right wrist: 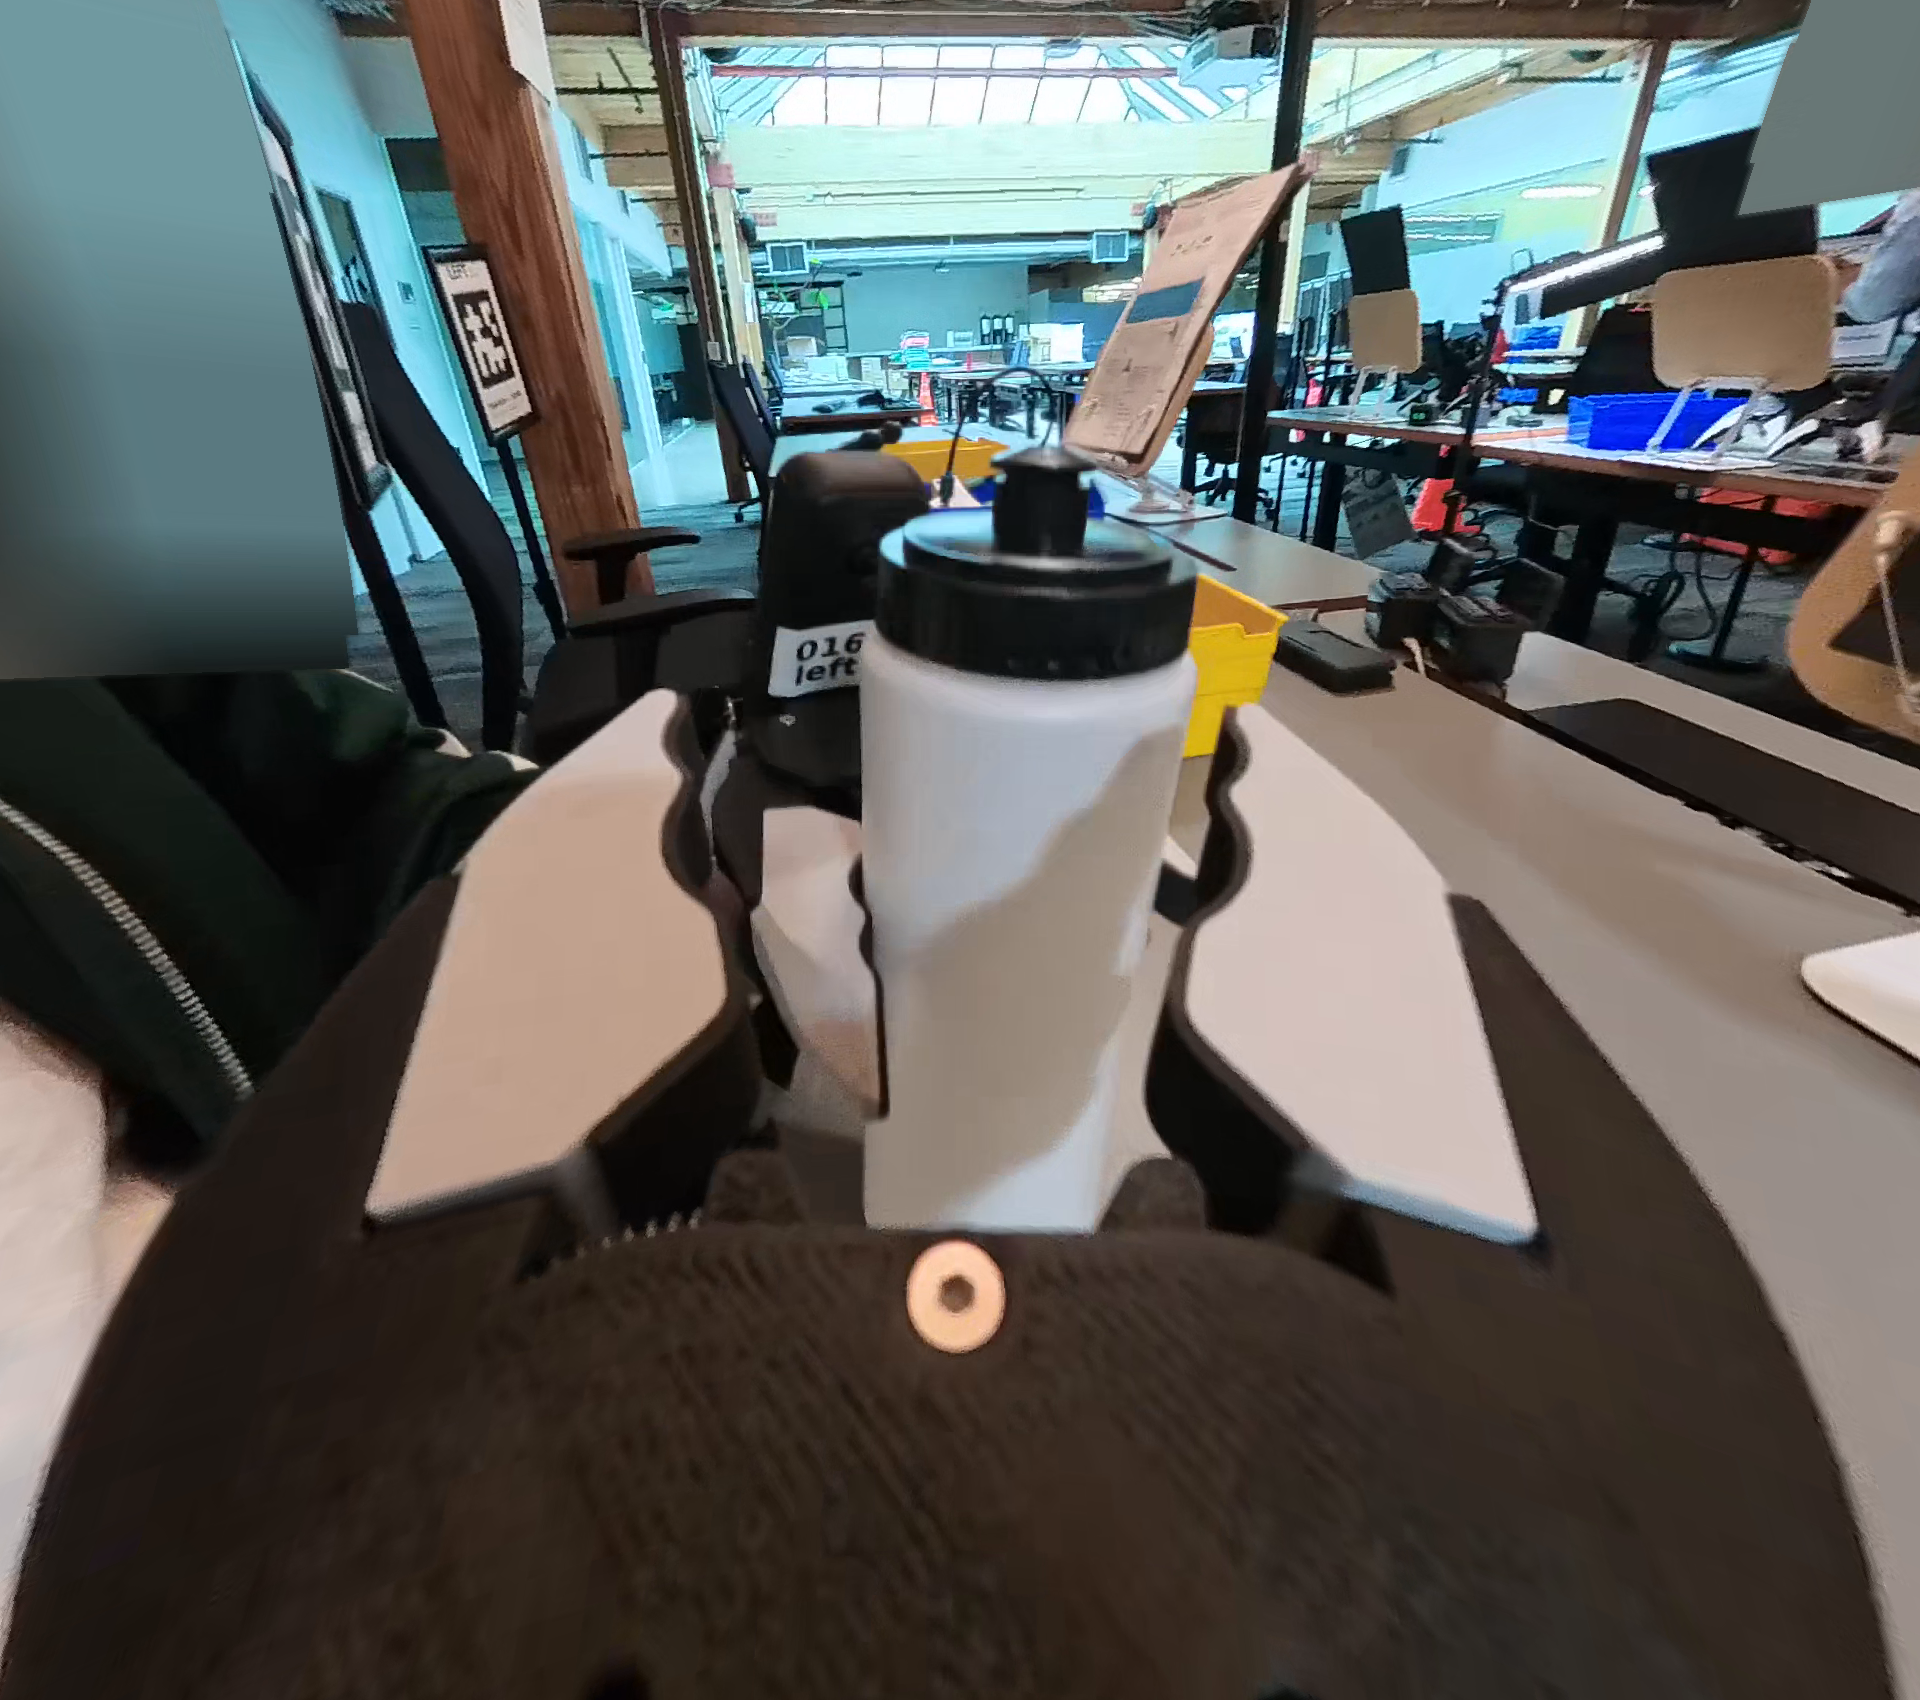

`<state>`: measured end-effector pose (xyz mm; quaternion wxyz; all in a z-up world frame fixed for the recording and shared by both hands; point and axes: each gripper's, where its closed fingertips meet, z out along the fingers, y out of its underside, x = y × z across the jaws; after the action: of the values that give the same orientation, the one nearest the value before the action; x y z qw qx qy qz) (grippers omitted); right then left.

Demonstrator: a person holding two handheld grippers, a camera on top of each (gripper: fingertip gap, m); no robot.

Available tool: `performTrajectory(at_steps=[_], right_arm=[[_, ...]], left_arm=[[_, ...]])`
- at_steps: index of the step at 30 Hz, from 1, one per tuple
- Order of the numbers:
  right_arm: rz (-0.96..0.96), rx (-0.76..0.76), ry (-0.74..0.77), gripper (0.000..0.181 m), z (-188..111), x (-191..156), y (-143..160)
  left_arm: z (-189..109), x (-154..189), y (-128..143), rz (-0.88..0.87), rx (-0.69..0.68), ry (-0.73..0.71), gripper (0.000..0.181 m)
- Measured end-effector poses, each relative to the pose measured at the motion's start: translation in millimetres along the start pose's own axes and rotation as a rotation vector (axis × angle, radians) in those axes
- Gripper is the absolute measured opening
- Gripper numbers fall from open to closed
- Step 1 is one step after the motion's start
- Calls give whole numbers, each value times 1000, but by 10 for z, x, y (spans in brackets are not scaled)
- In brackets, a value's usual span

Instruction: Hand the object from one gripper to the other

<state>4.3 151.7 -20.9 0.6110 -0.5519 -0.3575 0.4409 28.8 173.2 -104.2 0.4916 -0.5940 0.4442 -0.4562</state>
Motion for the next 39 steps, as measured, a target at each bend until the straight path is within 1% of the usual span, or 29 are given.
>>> performTrajectory(at_steps=[5,8,9,15,20,21,24,27,34,39], right_arm=[[6,-48,-10,93,57,-82,-26],[-9,-47,-13,84,72,-135,-59],[-15,-48,-11,77,65,-140,-65],[-37,-77,-20,75,43,-166,-55],[-60,-84,-14,75,55,-193,-55],[-61,-87,-11,75,56,-188,-53],[-67,-94,21,75,21,-121,-67],[-58,-91,42,75,-41,-59,-123],[-83,-82,115,75,-214,79,-320],[-90,-73,140,75,-293,140,-380]], left_arm=[[111,275,12,22,-11,64,108],[169,406,55,63,-35,88,108],[178,432,61,76,-35,92,108],[174,440,63,99,-36,89,108],[177,467,45,100,4,105,110],[177,473,41,95,15,114,111],[181,465,32,95,32,114,126],[184,449,39,105,33,106,131],[199,413,111,80,16,112,132],[191,409,101,76,24,112,130]])
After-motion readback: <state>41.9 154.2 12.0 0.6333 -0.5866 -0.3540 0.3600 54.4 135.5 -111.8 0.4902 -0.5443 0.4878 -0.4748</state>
